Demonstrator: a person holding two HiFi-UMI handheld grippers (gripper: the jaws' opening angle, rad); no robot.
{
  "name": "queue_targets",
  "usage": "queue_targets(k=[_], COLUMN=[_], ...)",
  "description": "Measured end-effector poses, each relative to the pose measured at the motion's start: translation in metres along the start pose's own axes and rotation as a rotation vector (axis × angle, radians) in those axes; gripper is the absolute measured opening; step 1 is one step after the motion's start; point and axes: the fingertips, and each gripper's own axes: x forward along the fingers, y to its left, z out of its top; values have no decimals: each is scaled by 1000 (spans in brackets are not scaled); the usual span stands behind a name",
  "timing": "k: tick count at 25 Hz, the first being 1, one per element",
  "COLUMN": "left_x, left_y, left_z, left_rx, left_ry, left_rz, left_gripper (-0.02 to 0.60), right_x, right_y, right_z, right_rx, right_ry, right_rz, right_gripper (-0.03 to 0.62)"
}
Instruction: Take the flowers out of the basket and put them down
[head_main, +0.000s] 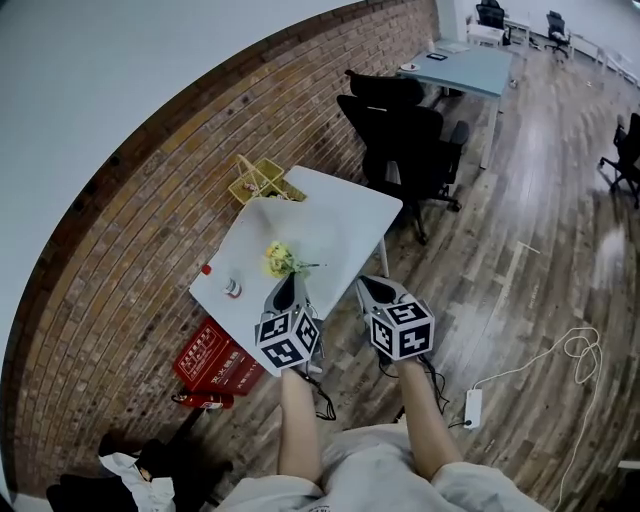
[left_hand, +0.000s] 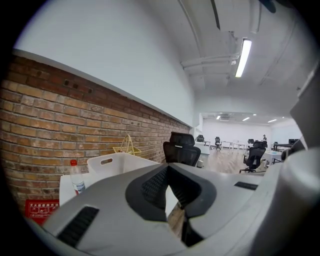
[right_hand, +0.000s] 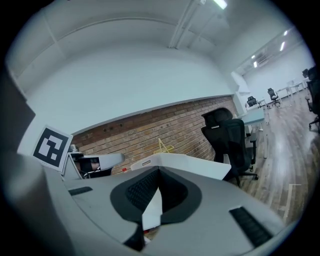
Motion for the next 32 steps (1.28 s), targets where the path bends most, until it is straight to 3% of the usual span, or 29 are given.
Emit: queue_targets(k=[6,15,32], left_x=[-8,-13,9], left_y=[-17,-23,3], left_z=[-15,6,-16], left_rx=[-27,10,-16], left_ry=[-13,-13,33], left_rz=[27,104,230], left_gripper=[23,25,25], right_x=[-17,-39,-6], right_y=[-10,-30,-51], right_z=[-7,20,6], right_rx=[-15,-14,-5], right_ry=[15,-27,59], right_rz=[20,24,72], right_gripper=[11,10,11])
